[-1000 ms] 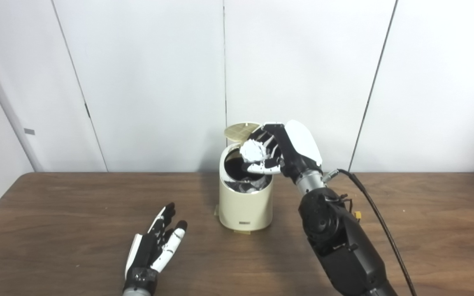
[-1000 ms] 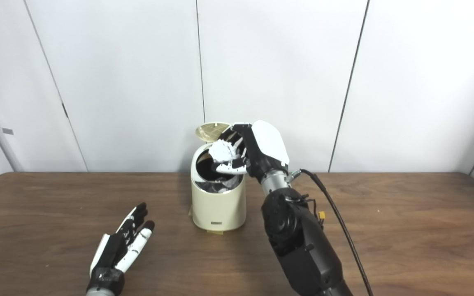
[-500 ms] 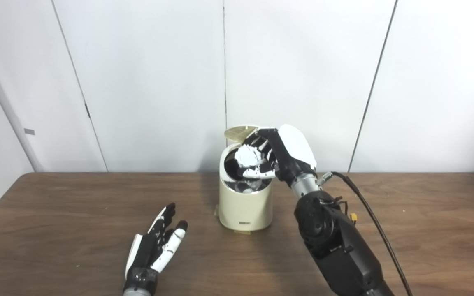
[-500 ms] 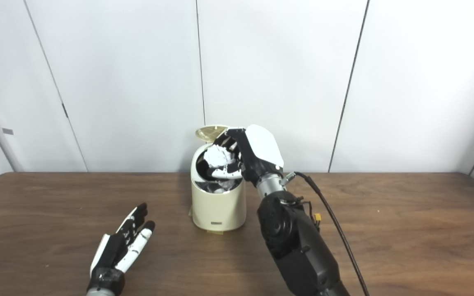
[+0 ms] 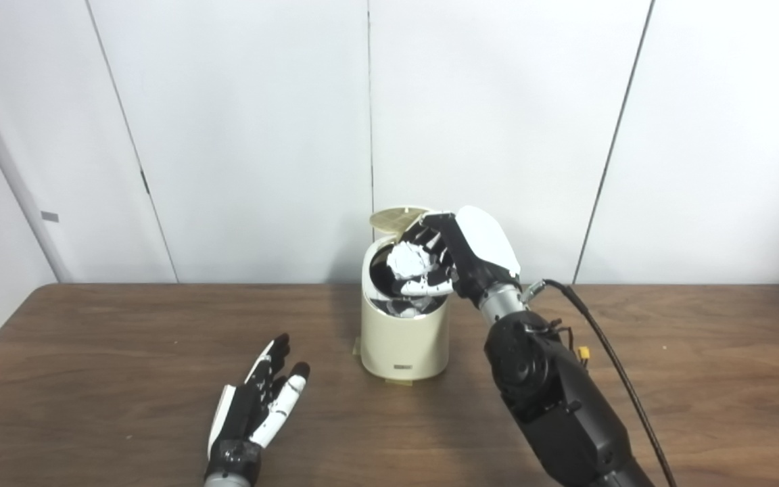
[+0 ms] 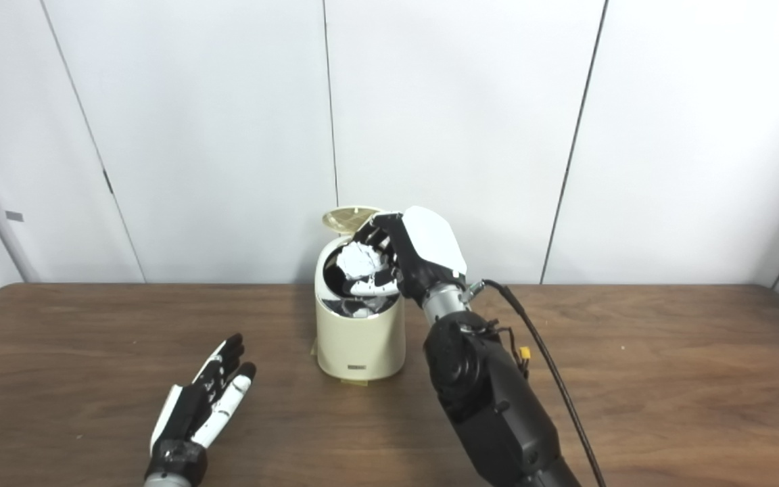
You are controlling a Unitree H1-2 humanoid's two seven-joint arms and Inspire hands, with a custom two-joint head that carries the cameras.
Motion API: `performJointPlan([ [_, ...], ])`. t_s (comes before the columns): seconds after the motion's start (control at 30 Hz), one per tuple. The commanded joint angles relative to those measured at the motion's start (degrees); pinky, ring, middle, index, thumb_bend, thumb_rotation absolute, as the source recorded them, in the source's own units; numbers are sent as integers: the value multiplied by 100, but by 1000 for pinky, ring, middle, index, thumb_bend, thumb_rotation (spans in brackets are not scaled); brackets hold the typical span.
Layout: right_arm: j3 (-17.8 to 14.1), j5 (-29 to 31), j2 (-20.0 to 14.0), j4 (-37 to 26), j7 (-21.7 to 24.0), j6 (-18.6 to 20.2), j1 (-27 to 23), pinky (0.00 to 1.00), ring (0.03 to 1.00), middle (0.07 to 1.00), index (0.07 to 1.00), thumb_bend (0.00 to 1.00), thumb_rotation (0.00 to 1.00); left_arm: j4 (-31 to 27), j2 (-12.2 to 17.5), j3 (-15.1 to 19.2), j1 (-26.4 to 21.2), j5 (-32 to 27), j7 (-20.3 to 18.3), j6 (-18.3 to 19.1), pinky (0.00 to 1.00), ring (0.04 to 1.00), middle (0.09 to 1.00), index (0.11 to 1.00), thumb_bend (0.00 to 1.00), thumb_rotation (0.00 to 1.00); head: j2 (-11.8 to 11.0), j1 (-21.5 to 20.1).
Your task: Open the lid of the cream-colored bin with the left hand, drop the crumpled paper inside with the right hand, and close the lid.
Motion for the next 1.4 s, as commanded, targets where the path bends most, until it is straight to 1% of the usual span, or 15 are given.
performJointPlan([
  [0.0, 20, -55, -67, -94, 164, 151, -208, 493, 577, 679, 649, 785, 17, -110, -33, -10, -85, -39, 12, 6, 1000, 974, 954, 987, 563, 598, 6, 12],
  [0.07, 35, -60, -77, -113, 224, 214, -201, 466, 574, 683, 691, 853, 6, -117, -70, -10, -83, -83, 2, 1, 1000, 973, 953, 988, 555, 596, 31, 27],
  [0.1, 43, -60, -83, -119, 262, 247, -201, 457, 572, 684, 698, 865, 7, -135, -89, -10, -83, -91, 3, 35, 1000, 977, 955, 988, 561, 591, 31, 27],
  [0.17, 46, -39, -98, -148, 337, 297, -201, 466, 579, 680, 676, 880, 23, -173, -108, -19, -83, -74, 14, 86, 1000, 980, 958, 987, 572, 589, 44, 27],
  [0.27, 45, -10, -124, -179, 384, 297, -195, 514, 599, 675, 647, 898, 30, -212, -106, -36, -82, -27, 22, 98, 1000, 976, 953, 985, 576, 593, 49, 22],
  [0.4, 50, 12, -143, -190, 412, 270, -180, 540, 607, 675, 647, 907, 35, -185, -106, -29, -79, -86, -4, 48, 1000, 981, 958, 987, 568, 593, 55, 27],
  [0.67, 69, 0, -135, -194, 439, 301, -186, 524, 595, 665, 635, 902, 48, -190, -108, -35, -74, -82, 14, 39, 1000, 979, 953, 987, 589, 589, 69, 23],
  [0.9, 52, 11, -124, -220, 341, 222, -150, 510, 583, 655, 624, 901, 49, -221, -141, -19, -61, -156, 17, 94, 1000, 979, 955, 986, 573, 574, 65, 12],
  [0.97, 2, 27, -111, -240, 134, 57, -109, 494, 557, 625, 608, 873, 12, -219, -131, -25, -62, -149, 11, 89, 1000, 983, 957, 988, 563, 571, 74, 1],
  [1.0, -39, 43, -96, -258, -7, -42, -76, 471, 520, 544, 541, 671, 5, -214, -129, -26, -66, -142, 14, 86, 1000, 984, 958, 987, 563, 573, 76, -1],
  [1.03, -68, 48, -91, -275, -131, -134, -46, 444, 462, 527, 526, 596, 2, -213, -134, -26, -69, -132, 25, 96, 1000, 983, 957, 987, 560, 574, 75, -2],
  [1.1, -99, 27, -98, -309, -320, -264, 5, 358, 406, 505, 509, 519, 0, -191, -134, -34, -78, -101, 42, 89, 1000, 980, 953, 985, 560, 574, 66, -2],
  [1.17, -130, 30, -123, -331, -472, -409, 44, 337, 389, 511, 501, 502, 0, -161, -132, -37, -82, -111, 37, 65, 1000, 980, 954, 986, 560, 577, 64, -4],
  [1.27, -195, 53, -188, -411, -610, -568, 92, 338, 385, 524, 486, 497, 0, -138, -146, -22, -85, -170, 26, 41, 1000, 984, 957, 989, 567, 573, 57, -6],
  [1.37, -278, 40, -257, -656, -516, -448, 145, 327, 388, 540, 491, 495, 0, -148, -144, -21, -88, -165, 29, 64, 1000, 985, 958, 990, 568, 572, 49, -21],
])
